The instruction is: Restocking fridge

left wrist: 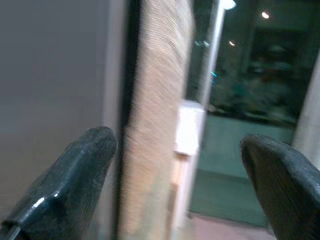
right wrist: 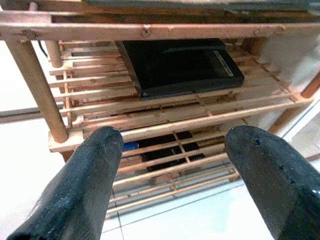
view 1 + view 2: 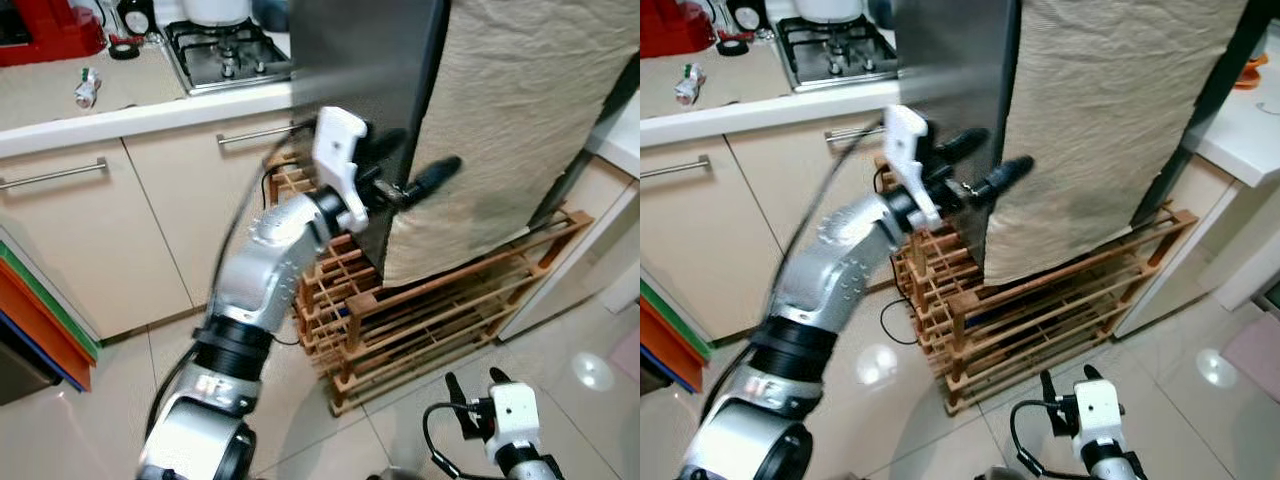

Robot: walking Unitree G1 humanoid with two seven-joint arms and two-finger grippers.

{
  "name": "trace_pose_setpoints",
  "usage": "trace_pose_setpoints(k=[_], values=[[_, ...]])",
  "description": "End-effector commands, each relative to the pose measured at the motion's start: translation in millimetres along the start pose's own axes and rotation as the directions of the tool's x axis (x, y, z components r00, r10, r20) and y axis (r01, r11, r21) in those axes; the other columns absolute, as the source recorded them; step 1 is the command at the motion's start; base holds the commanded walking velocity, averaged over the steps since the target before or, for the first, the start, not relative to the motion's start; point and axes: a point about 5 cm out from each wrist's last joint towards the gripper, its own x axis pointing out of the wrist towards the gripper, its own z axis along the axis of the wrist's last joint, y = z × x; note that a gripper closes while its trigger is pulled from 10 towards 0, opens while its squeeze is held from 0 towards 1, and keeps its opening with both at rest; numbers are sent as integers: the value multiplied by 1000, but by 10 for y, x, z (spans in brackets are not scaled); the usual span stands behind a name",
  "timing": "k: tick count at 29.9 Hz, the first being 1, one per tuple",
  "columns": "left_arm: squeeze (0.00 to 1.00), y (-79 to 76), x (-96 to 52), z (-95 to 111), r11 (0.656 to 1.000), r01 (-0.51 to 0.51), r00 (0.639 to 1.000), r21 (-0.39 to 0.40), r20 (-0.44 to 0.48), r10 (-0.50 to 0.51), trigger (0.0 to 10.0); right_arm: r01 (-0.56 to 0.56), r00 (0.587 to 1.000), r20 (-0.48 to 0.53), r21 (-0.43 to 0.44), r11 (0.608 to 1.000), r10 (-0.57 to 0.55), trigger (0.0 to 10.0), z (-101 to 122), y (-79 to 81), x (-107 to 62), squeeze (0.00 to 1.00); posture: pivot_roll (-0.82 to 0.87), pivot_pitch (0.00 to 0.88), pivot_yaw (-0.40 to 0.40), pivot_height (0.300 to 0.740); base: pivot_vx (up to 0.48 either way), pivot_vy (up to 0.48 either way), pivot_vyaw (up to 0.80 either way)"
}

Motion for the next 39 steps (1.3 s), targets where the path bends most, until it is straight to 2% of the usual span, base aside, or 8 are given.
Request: trace_pose_setpoints(k=[1, 9, 12, 15, 18, 20, 26, 39], values=[[0, 74, -34, 29, 998, -56, 998, 24, -5, 56, 10000, 30, 999, 10, -7, 1000, -30, 10000, -13, -63, -56, 0, -99, 0, 0, 732, 0, 0, 0], [0, 333, -106, -234, 962, -254, 958, 101, -111, 264, 10000, 124, 987, 109, -16, 992, -121, 10000, 53, -154, -169, 0, -96, 0, -1, 732, 0, 0, 0], [0, 488, -257, -412, 911, -387, 899, 140, -163, 407, 10000, 177, 961, 216, 1, 984, -173, 10000, 171, -210, -219, 0, -112, 0, 7, 732, 0, 0, 0], [0, 443, -359, -494, 919, -367, 901, 143, -190, 389, 10000, 188, 947, 261, 12, 982, -185, 10000, 211, -221, -277, 0, -109, 0, 4, 732, 0, 0, 0], [0, 357, -384, -541, 929, -337, 911, 151, -197, 362, 10000, 142, 921, 365, 10, 990, -136, 10000, 928, 78, 642, 0, -105, 0, 1, 732, 0, 0, 0], [0, 305, -369, -560, 933, -324, 917, 158, -192, 351, 10000, 139, 889, 441, -1, 990, -125, 10000, 1260, 97, 744, 0, -103, 0, -1, 732, 0, 0, 0], [0, 34, -214, -599, 965, -220, 953, 146, -181, 244, 10000, 142, 869, 478, 10, 990, -129, 10000, 1392, 64, 699, 0, -95, 0, -5, 732, 0, 0, 0], [0, 148, -120, -575, 960, -265, 944, 95, -177, 278, 10000, 156, 870, 473, 8, 988, -141, 10000, 1519, 138, 548, 0, -124, 0, 2, 732, 0, 0, 0]])
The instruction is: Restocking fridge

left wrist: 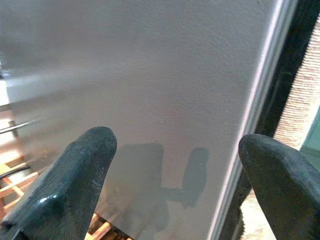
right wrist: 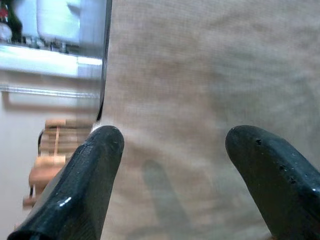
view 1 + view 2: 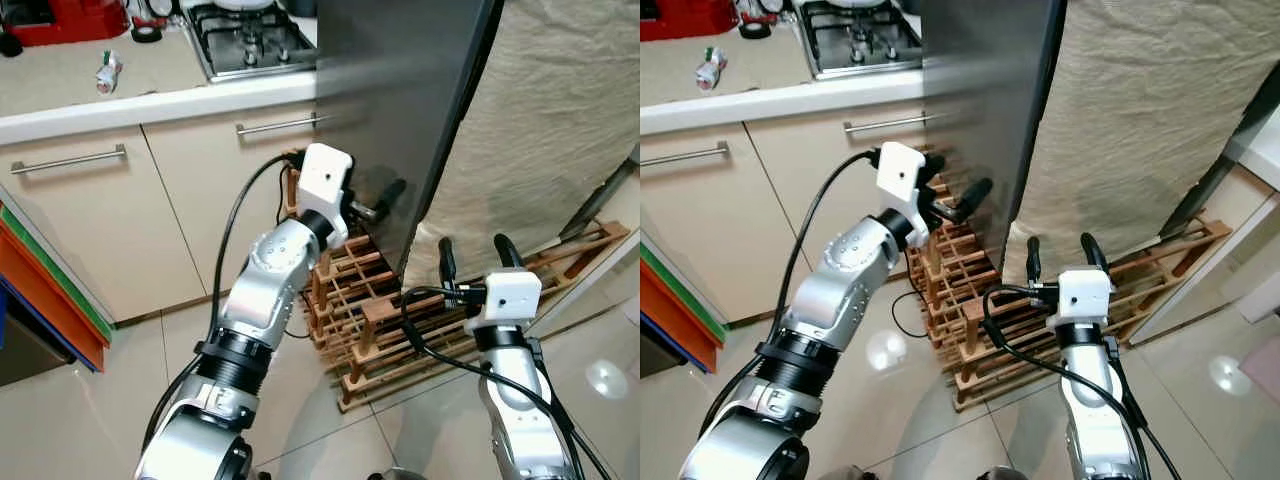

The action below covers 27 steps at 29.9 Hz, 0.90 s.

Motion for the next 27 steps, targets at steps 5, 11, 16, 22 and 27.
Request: trace_pose_setpoints(k=[5, 11, 16, 22, 27], values=[[0, -88, 18, -84, 998, 67, 998, -19, -21, -67, 10000, 30, 999, 15, -32, 999, -30, 10000, 106, -68, -74, 0, -126, 0, -2, 732, 0, 0, 0], [0, -174, 118, -64, 991, 126, 992, -34, -12, -126, 10000, 14, 1000, 15, -19, 1000, -13, 10000, 159, -112, -107, 0, -135, 0, -6, 732, 0, 0, 0], [0, -318, 276, -35, 981, 175, 984, -79, -12, -176, 10000, -37, 999, -6, -1, 999, 37, 10000, 154, -83, -163, 0, -146, 0, -8, 732, 0, 0, 0], [0, -558, 385, 61, 955, 262, 965, -141, 19, -262, 10000, -47, 999, -11, 5, 999, 47, 10000, 133, -101, -178, 0, -161, 0, -3, 732, 0, 0, 0], [0, -683, 430, 136, 932, 314, 949, -183, 50, -310, 10000, -48, 999, -23, 9, 999, 48, 10000, 84, -123, -213, 0, -167, 0, 0, 732, 0, 0, 0]])
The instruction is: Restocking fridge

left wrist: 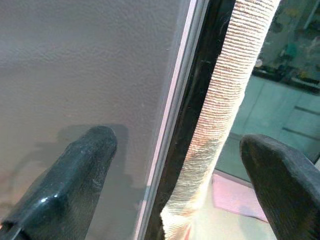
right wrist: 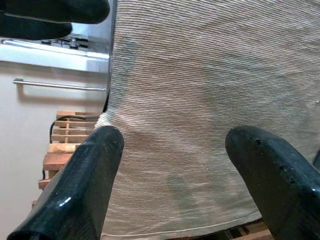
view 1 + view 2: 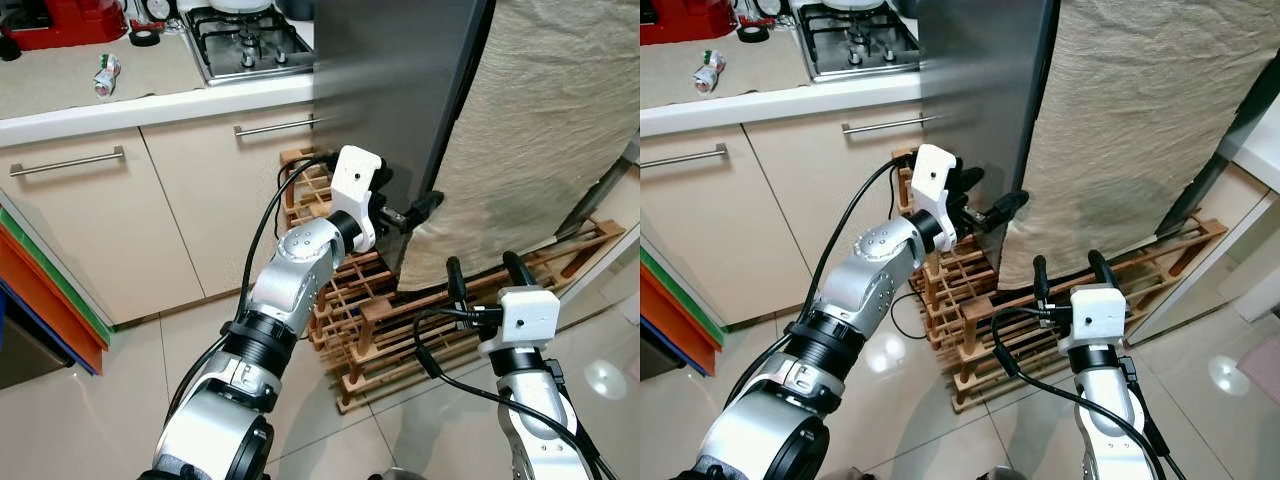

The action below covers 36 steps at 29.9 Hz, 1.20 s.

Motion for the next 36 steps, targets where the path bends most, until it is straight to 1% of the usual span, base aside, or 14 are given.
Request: trace_pose_setpoints(k=[1, 5, 7, 10, 13, 16, 17, 18, 21, 23, 26, 29, 34, 36], values=[[0, -415, 264, 186, 990, 137, 988, -40, 71, -134, 10000, 10, 1000, -17, 0, 1000, -10, 10000, -52, -49, -55, 0, -168, 0, 0, 732, 0, 0, 0], [0, -451, 282, 179, 988, 156, 986, -9, 65, -155, 10000, 5, 999, -36, 2, 1000, -5, 10000, -112, -60, -80, 0, -169, 0, 2, 732, 0, 0, 0], [0, -412, 291, 142, 991, 133, 990, 11, 48, -134, 10000, 1, 1000, -31, 6, 1000, -1, 10000, -109, -62, -78, 0, -179, 0, 6, 732, 0, 0, 0], [0, -376, 295, 112, 992, 122, 992, 7, 33, -123, 10000, -2, 1000, -27, 10, 1000, 2, 10000, -105, -76, -90, 0, -185, 0, 6, 732, 0, 0, 0], [0, -376, 314, 88, 992, 126, 992, 3, 19, -126, 10000, -4, 1000, -30, 6, 1000, 4, 10000, -111, -114, -138, 0, -195, 0, 5, 732, 0, 0, 0], [0, -413, 342, 119, 989, 147, 989, -8, 27, -147, 10000, -5, 1000, -25, 2, 1000, 5, 10000, -89, -143, -153, 0, -202, 0, 4, 732, 0, 0, 0], [0, -449, 375, 165, 984, 172, 985, -47, 35, -170, 10000, -10, 1000, -15, -2, 1000, 10, 10000, -37, -171, -164, 0, -206, 0, 2, 732, 0, 0, 0], [0, -460, 385, 177, 982, 180, 983, -55, 35, -178, 10000, -13, 1000, -11, -3, 1000, 13, 10000, -18, -178, -166, 0, -207, 0, 2, 732, 0, 0, 0], [0, -492, 418, 217, 979, 198, 980, -38, 40, -197, 10000, -28, 1000, -2, -10, 1000, 28, 10000, 21, -206, -177, 0, -209, 0, 3, 732, 0, 0, 0], [0, -511, 454, 250, 977, 209, 977, -34, 42, -208, 10000, -29, 1000, -10, -22, 999, 29, 10000, 10, -250, -193, 0, -214, 0, 7, 732, 0, 0, 0], [0, -525, 468, 264, 975, 218, 975, -37, 43, -216, 10000, -30, 999, -14, -29, 999, 29, 10000, 1, -266, -206, 0, -217, 0, 11, 732, 0, 0, 0], [0, -592, 495, 314, 966, 254, 967, -52, 51, -251, 10000, -29, 999, -27, -40, 999, 28, 10000, 0, -303, -260, 0, -224, 0, 22, 732, 0, 0, 0], [0, -655, 509, 338, 958, 281, 959, -66, 60, -277, 10000, -24, 999, -26, -35, 999, 23, 10000, 8, -308, -287, 0, -224, 0, 22, 732, 0, 0, 0], [0, -706, 505, 336, 951, 297, 954, -90, 66, -292, 10000, -30, 999, -30, -38, 999, 29, 10000, 7, -308, -316, 0, -226, 0, 24, 732, 0, 0, 0]])
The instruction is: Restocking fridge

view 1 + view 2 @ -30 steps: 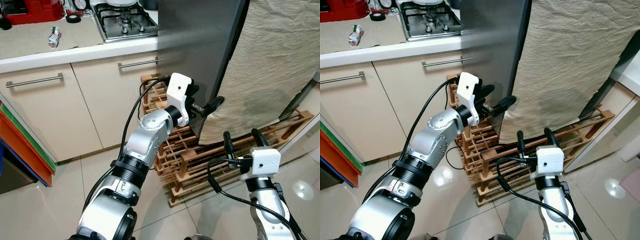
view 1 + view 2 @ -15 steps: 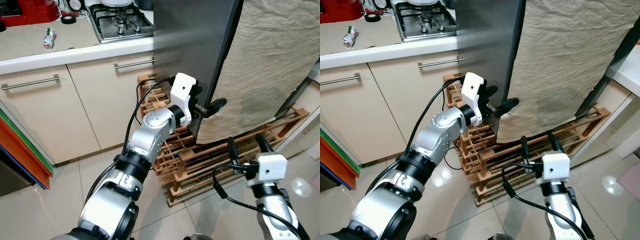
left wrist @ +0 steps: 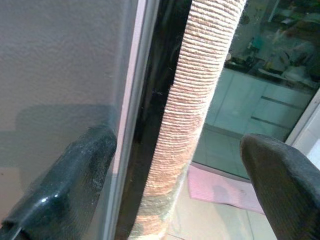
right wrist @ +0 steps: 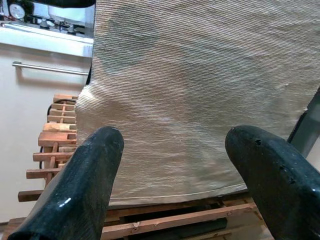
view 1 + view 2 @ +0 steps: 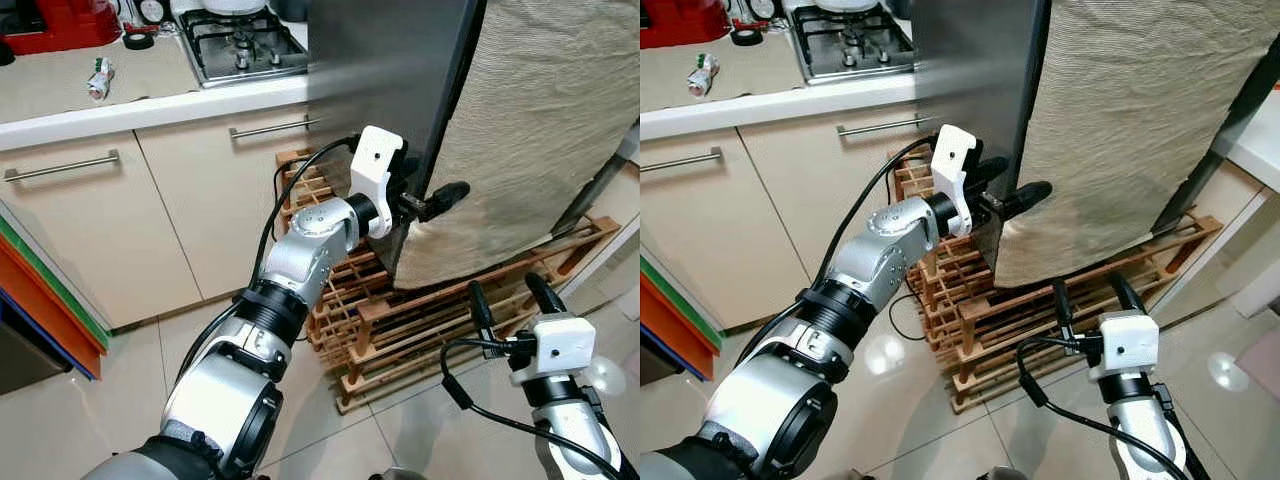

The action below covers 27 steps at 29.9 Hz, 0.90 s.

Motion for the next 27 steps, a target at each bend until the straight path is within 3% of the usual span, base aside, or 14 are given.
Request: trace_pose_setpoints(k=[1, 14, 22, 26, 27], values=[[0, -633, 357, 180, 979, 196, 977, -58, 92, -190, 10000, 2, 1000, 8, -9, 1000, -2, 10000, 37, -49, -29, 0, -226, 0, 24, 732, 0, 0, 0], [0, -832, 395, 144, 960, 261, 964, -101, 71, -255, 10000, -9, 1000, -19, -14, 1000, 9, 10000, -4, 12, -63, 0, -222, 0, 26, 732, 0, 0, 0], [0, -1048, 465, 86, 942, 321, 947, -101, 15, -321, 10000, 4, 1000, -31, -6, 1000, -4, 10000, -35, 11, -43, 0, -221, 0, 27, 732, 0, 0, 0], [0, -1143, 468, 157, 916, 376, 927, -138, 66, -370, 10000, 4, 1000, -29, -7, 1000, -4, 10000, -26, 14, -37, 0, -221, 0, 26, 732, 0, 0, 0], [0, -1160, 463, 221, 908, 387, 921, -163, 115, -372, 10000, 4, 1000, -27, -7, 1000, -4, 10000, -15, 19, -34, 0, -222, 0, 26, 732, 0, 0, 0]])
